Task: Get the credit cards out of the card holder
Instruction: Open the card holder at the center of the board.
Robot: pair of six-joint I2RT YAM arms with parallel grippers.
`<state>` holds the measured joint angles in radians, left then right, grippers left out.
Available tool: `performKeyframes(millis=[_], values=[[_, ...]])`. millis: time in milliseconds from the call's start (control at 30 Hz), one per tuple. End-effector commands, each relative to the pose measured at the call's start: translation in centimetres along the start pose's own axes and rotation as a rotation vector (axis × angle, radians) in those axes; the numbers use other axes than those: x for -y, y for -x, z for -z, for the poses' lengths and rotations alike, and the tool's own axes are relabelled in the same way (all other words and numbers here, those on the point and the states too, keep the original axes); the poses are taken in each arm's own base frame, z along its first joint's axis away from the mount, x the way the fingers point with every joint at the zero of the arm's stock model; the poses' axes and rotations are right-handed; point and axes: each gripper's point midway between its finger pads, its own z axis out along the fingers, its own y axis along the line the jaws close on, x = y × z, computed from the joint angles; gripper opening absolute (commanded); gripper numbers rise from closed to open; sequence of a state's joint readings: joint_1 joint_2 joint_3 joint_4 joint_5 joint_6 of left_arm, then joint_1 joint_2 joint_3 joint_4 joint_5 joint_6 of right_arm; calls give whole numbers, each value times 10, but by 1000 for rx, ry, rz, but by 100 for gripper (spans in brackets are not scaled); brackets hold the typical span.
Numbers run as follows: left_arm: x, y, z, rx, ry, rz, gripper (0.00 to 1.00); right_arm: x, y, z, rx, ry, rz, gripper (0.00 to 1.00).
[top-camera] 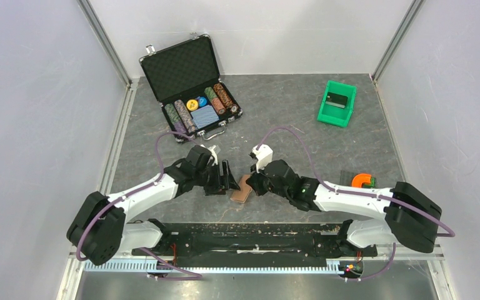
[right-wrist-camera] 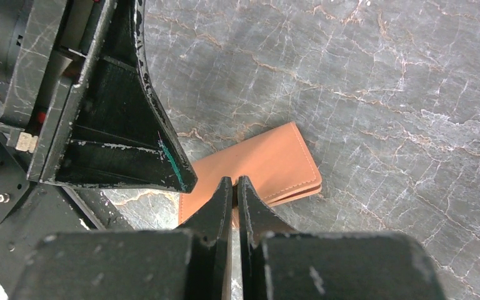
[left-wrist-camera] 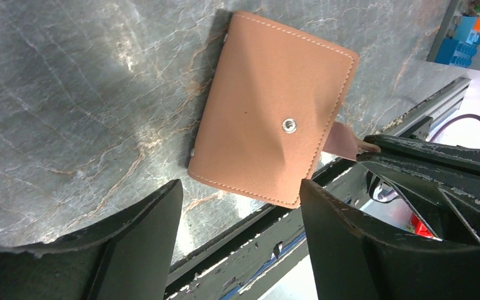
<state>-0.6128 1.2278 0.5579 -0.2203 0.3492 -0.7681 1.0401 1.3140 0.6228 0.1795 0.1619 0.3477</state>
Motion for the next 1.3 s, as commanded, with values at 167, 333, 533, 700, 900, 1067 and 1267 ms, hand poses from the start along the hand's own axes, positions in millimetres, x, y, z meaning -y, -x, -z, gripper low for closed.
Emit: performKeyframes(millis=[167,333,533,700,900,1067,1267], values=[[34,17,5,30,-111,-123,77,-7,34,10,106,52,-70,0],[34,16,-1,16,-112,-122,77,-3,37,10,110,54,-86,0],[34,17,-1,23,-108,-121,79,-2,39,11,112,59,-100,0],[32,21,2,56,-88,-111,80,-3,39,10,108,73,-104,0],[18,37,10,169,10,-40,80,-5,43,11,116,101,-108,0],[17,42,13,188,30,-27,80,-5,43,10,113,113,-104,0],[7,52,26,260,105,-25,80,0,43,10,112,107,-108,0]])
